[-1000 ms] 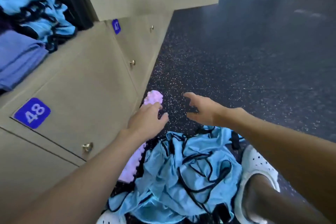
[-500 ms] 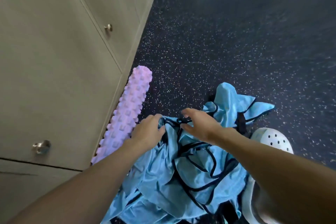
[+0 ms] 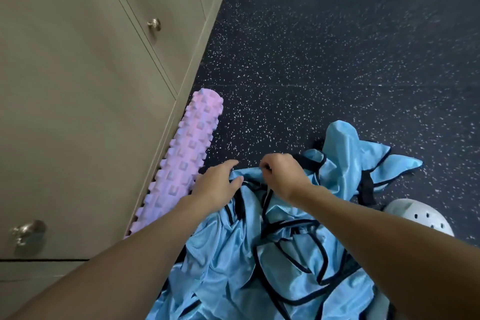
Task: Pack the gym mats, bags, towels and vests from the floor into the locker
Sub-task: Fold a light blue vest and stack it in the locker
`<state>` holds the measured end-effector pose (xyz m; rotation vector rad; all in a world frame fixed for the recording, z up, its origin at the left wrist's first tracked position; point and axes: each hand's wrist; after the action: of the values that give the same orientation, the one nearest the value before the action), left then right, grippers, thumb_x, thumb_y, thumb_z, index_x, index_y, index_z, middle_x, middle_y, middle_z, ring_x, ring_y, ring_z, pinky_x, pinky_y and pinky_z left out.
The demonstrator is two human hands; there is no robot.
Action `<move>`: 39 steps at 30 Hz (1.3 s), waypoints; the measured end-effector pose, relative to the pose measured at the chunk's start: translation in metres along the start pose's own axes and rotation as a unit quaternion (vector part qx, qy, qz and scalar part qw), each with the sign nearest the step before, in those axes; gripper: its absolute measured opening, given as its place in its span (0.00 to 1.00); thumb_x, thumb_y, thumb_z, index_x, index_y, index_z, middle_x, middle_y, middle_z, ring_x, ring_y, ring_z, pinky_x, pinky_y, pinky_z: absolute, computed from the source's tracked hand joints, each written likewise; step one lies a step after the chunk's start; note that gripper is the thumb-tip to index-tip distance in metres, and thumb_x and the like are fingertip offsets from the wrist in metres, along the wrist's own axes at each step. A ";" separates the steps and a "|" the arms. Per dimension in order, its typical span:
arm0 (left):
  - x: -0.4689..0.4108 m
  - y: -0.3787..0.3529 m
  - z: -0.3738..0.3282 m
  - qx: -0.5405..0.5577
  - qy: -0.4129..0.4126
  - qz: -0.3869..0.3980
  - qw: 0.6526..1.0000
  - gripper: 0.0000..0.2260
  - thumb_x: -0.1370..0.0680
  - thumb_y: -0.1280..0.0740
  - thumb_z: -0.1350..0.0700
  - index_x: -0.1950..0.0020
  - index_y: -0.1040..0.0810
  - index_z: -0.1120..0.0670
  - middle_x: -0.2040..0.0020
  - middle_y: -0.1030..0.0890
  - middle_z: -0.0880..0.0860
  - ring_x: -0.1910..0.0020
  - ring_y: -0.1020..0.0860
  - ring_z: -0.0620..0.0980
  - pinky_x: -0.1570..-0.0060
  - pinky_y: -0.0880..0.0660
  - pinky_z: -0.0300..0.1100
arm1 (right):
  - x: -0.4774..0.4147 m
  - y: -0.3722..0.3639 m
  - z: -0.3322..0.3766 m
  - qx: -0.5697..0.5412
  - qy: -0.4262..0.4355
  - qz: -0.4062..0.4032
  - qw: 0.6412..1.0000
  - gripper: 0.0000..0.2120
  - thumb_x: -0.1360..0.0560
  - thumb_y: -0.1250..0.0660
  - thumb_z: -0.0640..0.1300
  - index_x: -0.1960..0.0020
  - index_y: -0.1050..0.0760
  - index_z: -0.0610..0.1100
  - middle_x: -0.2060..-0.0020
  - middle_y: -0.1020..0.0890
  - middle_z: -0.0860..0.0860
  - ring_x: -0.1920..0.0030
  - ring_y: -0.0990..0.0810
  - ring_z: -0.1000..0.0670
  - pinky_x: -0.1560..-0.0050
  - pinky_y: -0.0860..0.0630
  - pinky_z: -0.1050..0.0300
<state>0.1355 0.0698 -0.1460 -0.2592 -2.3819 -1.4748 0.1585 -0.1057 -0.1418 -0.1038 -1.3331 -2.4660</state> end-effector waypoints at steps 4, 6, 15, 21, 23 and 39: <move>-0.001 0.026 -0.014 0.077 -0.005 -0.035 0.996 0.25 0.24 0.32 0.37 0.30 0.26 0.45 0.53 0.19 0.43 0.51 0.20 0.47 0.42 0.24 0.53 | -0.007 0.048 0.019 -0.055 0.049 -0.065 0.995 0.10 0.21 0.41 0.36 0.53 0.21 0.39 0.61 0.19 0.45 0.61 0.22 0.44 0.59 0.24 0.48; -0.001 0.047 -0.025 0.133 -0.022 -0.064 0.989 0.16 0.25 0.30 0.40 0.43 0.19 0.48 0.59 0.18 0.45 0.57 0.20 0.46 0.48 0.22 0.52 | -0.011 0.078 0.037 -0.067 0.078 -0.094 0.990 0.10 0.20 0.41 0.36 0.53 0.21 0.39 0.61 0.19 0.46 0.61 0.22 0.45 0.60 0.25 0.50; 0.052 0.194 -0.085 0.233 -0.082 -0.256 0.935 0.10 0.21 0.32 0.57 0.62 0.21 0.51 0.68 0.20 0.46 0.69 0.23 0.41 0.65 0.28 0.40 | 0.004 0.209 0.130 -0.085 0.176 -0.152 0.969 0.10 0.20 0.42 0.36 0.54 0.24 0.41 0.64 0.21 0.49 0.66 0.26 0.51 0.66 0.26 0.53; 0.124 0.289 -0.104 0.234 -0.115 -0.345 0.902 0.11 0.22 0.32 0.59 0.64 0.22 0.51 0.64 0.15 0.54 0.66 0.20 0.48 0.63 0.28 0.41 | 0.030 0.273 0.203 -0.129 0.275 -0.169 0.938 0.07 0.19 0.38 0.39 0.55 0.24 0.45 0.62 0.20 0.51 0.62 0.22 0.51 0.61 0.24 0.56; 0.155 0.316 -0.113 0.221 -0.123 -0.369 0.895 0.11 0.21 0.32 0.60 0.63 0.22 0.52 0.69 0.18 0.46 0.71 0.25 0.39 0.66 0.31 0.35 | 0.046 0.293 0.227 -0.135 0.311 -0.169 0.925 0.09 0.19 0.38 0.39 0.58 0.25 0.43 0.65 0.22 0.51 0.65 0.26 0.54 0.61 0.26 0.57; 0.294 0.349 -0.122 0.167 -0.088 -0.447 0.875 0.09 0.18 0.35 0.56 0.58 0.20 0.54 0.69 0.28 0.62 0.72 0.34 0.44 0.70 0.34 0.41 | 0.114 0.310 0.286 -0.277 0.397 -0.093 0.870 0.08 0.20 0.35 0.39 0.57 0.24 0.45 0.68 0.25 0.55 0.71 0.31 0.63 0.66 0.33 0.71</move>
<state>-0.0043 0.1119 0.3035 0.9565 -3.0279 -1.3133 0.1251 -0.0552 0.2908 0.8479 -0.2868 -2.4999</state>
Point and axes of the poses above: each hand's wrist, its own x-axis away from the middle knuckle, its own y-axis out of the back of the hand, z = x × y
